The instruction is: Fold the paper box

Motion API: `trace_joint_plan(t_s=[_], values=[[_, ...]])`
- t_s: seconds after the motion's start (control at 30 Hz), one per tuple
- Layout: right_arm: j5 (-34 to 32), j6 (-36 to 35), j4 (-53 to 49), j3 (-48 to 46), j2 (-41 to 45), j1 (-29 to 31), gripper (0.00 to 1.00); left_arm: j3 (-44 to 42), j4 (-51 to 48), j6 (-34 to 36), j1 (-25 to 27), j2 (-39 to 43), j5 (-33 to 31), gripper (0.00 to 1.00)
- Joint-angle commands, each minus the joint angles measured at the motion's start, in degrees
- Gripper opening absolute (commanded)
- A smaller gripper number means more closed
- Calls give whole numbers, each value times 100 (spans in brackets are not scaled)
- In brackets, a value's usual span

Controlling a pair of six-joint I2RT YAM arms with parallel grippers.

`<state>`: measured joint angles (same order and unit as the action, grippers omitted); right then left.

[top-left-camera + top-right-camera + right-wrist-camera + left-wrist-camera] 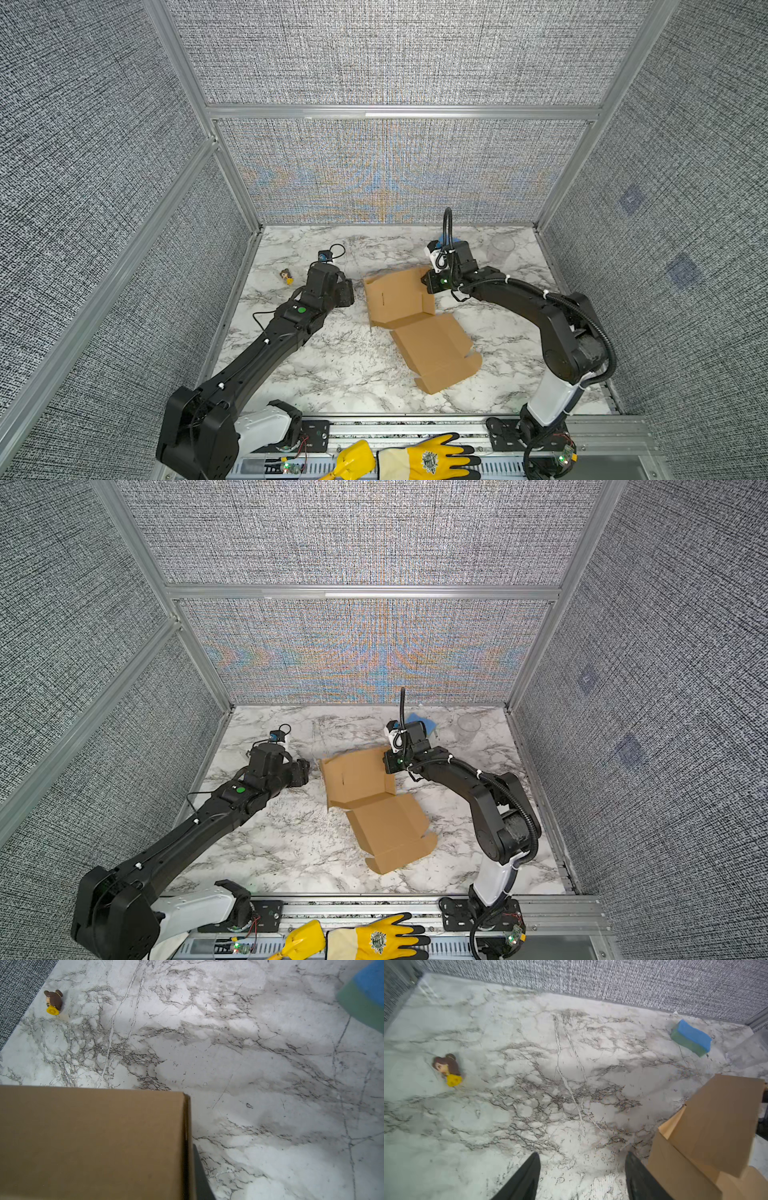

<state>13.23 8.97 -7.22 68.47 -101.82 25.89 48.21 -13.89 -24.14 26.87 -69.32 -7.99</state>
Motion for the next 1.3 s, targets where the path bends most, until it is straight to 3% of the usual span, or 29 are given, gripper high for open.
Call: trace_joint_plan(t_s=[0.0, 0.27, 0.83, 1.27], values=[[-183, -96, -24, 15, 32, 10, 0, -22, 479, -31, -17, -280, 489, 65], [-559, -245, -22, 123, -104, 95, 0, 402, 667, 271, -8, -1053, 1724, 61], [-1458, -352, -195, 121, -64, 390, 0, 270, 756, 46, 582, -1190, 1339, 57], [-1502, -150, -192, 101, -64, 495, 0, 46, 898, -17, 630, -945, 1291, 56]])
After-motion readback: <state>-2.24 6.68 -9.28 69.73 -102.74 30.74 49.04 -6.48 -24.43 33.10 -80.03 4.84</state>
